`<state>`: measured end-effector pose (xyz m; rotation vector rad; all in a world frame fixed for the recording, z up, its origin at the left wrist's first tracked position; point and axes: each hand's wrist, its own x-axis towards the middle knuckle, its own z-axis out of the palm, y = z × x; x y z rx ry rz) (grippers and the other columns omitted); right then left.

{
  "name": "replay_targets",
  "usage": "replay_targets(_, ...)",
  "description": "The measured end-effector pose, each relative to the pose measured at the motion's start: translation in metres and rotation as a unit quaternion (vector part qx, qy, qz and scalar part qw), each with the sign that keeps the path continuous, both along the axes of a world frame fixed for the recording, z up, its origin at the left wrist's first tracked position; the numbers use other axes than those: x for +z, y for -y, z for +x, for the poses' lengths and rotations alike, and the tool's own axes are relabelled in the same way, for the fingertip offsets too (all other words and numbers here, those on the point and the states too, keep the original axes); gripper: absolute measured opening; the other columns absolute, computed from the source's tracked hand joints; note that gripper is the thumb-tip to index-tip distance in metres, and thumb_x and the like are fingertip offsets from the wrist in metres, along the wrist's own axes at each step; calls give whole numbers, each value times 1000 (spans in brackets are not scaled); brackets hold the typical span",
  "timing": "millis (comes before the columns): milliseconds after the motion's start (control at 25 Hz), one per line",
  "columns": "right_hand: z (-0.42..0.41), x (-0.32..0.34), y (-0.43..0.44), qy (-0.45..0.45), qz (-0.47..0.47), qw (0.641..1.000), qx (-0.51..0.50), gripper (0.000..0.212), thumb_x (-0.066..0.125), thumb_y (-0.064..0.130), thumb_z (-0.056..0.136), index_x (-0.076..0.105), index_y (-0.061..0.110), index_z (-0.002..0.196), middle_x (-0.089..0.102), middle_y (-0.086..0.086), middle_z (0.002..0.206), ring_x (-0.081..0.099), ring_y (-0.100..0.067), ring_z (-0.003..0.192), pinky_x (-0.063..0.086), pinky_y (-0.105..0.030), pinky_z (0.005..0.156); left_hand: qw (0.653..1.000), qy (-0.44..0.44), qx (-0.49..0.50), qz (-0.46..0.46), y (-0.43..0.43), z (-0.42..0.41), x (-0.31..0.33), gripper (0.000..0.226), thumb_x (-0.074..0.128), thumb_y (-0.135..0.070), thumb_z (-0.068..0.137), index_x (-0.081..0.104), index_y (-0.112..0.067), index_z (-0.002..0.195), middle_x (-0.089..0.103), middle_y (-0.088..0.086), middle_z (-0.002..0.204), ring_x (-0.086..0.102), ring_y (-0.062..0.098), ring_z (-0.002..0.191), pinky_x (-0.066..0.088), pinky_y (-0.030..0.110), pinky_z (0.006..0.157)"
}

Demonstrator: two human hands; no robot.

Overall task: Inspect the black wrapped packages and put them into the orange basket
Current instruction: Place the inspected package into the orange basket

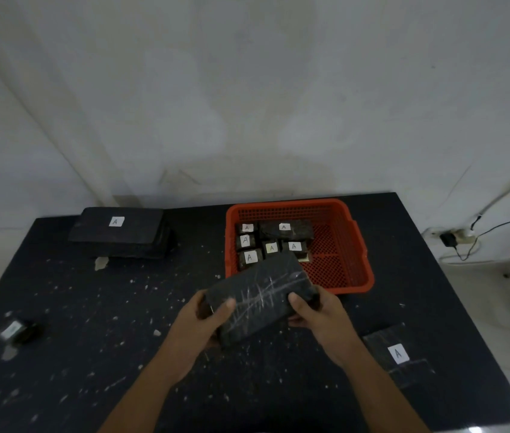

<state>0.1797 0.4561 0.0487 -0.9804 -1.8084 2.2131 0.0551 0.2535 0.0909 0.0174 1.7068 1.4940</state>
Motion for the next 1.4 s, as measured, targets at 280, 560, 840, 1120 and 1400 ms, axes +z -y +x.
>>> replay_targets(280,2,3,8,36,-3,999,-17,35,73,27,86,65,9,115,73,-12,109,75,-22,78,60,-32,68,996,-84,3,-42,-2,3,-14,32,73,-25,81,59,-28,110,68,-2,116,66,14,103,54,38,93)
replay_targets(560,4,16,6,97,-144,985,-11,66,62,67,76,54,30,130,61,-6,126,68,-33,108,62,-46,77,969,-215,-72,-102,2,-3,-12,59,81,-30,72,53,-31,124,66,-14,114,63,4,103,53,32,94)
replay_targets(840,4,19,5,114,-250,961,-17,55,71,54,80,61,19,122,68,-23,120,74,-34,99,61,-46,77,934,-314,-152,-81,2,2,-6,46,82,-9,71,68,-42,99,71,-27,99,65,-7,94,54,19,88)
replay_targets(1120,1,-2,5,2,-235,965,-116,26,63,8,93,66,2,118,75,-14,115,69,-28,111,59,-40,84,974,-130,-185,-28,2,11,-14,131,90,-24,60,-6,-35,149,38,-28,133,50,-7,117,45,7,90)
replay_targets(1400,4,-7,15,-32,-155,983,-96,30,67,11,89,67,11,119,74,-9,116,71,-24,109,60,-36,81,1000,-23,20,6,-6,8,-25,73,78,-42,70,49,-23,134,63,4,130,65,22,111,54,47,93)
